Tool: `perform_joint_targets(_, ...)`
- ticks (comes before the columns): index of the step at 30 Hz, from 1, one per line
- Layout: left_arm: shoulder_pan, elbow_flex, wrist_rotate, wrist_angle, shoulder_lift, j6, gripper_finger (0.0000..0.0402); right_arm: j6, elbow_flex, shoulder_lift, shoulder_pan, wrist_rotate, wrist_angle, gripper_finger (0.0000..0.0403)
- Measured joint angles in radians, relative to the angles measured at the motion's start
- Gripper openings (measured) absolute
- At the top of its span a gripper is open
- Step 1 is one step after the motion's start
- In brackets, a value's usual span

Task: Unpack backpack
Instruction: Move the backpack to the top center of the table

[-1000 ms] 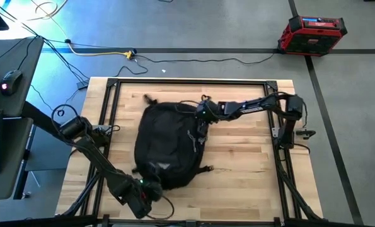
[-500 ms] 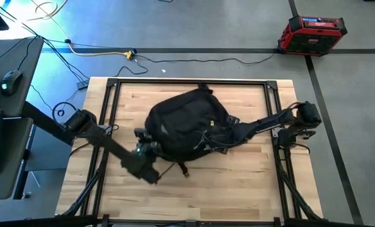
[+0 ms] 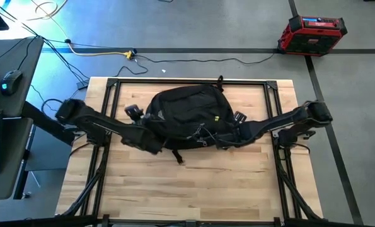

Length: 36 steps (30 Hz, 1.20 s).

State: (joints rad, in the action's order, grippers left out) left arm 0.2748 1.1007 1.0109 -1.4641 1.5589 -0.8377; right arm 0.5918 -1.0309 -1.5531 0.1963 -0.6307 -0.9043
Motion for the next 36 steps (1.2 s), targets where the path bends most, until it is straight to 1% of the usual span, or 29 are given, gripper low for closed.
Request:
perform_joint_targets(2,0.029,0.0,-0.033,0.031,-0.054,-0.007,0.0168,-0.027,0.0,0.023,0.024,0.053,0.024,0.0123)
perform_joint_targets(4,0.063,-0.003,-0.09,0.099,-0.097,0.001,0.0166,-0.079,0.0,0.026,0.04,0.131,0.086,0.0123)
perform_joint_targets(6,0.086,-0.029,-0.147,0.225,-0.132,0.049,0.016,-0.144,0.0,0.01,0.041,0.193,0.179,0.0123)
perform_joint_targets(8,0.093,-0.075,-0.209,0.365,-0.154,0.135,0.0151,-0.199,-0.001,-0.019,0.02,0.203,0.292,0.0123)
perform_joint_targets(10,0.079,-0.14,-0.252,0.499,-0.156,0.2,0.014,-0.214,-0.001,-0.059,-0.015,0.212,0.368,0.0123)
perform_joint_targets(11,0.064,-0.176,-0.258,0.551,-0.153,0.219,0.0133,-0.215,-0.002,-0.08,-0.036,0.233,0.386,0.0123)
perform_joint_targets(14,-0.008,-0.275,-0.245,0.692,-0.135,0.281,0.0115,-0.189,-0.002,-0.137,-0.092,0.275,0.373,0.0123)
perform_joint_targets(16,-0.069,-0.321,-0.206,0.777,-0.128,0.335,0.0105,-0.15,-0.002,-0.164,-0.115,0.262,0.333,0.0123)
perform_joint_targets(18,-0.137,-0.341,-0.169,0.852,-0.125,0.415,0.0096,-0.116,-0.002,-0.183,-0.129,0.237,0.298,0.0123)
perform_joint_targets(21,-0.236,-0.342,-0.142,0.953,-0.125,0.552,0.0087,-0.086,-0.002,-0.193,-0.139,0.155,0.253,0.0123)
perform_joint_targets(23,-0.294,-0.342,-0.151,1.036,-0.125,0.624,0.0083,-0.06,-0.002,-0.196,-0.147,0.088,0.227,0.0123)
perform_joint_targets(26,-0.346,-0.342,-0.213,1.093,-0.125,0.647,0.0081,-0.05,-0.002,-0.195,-0.154,0.063,0.212,0.0123)
perform_joint_targets(28,-0.347,-0.342,-0.23,1.091,-0.125,0.637,0.0081,-0.05,-0.002,-0.186,-0.143,0.058,0.202,0.0123)
perform_joint_targets(30,-0.327,-0.342,-0.212,1.061,-0.136,0.607,0.008,-0.061,-0.002,-0.155,-0.115,0.042,0.2,0.0123)
perform_joint_targets(33,-0.267,-0.342,-0.174,1.028,-0.173,0.573,0.008,-0.064,-0.002,-0.088,-0.059,-0.01,0.188,0.0123)
perform_joint_targets(36,-0.192,-0.342,-0.152,0.993,-0.243,0.525,0.008,-0.02,-0.002,0.009,-0.015,-0.063,0.128,0.0123)
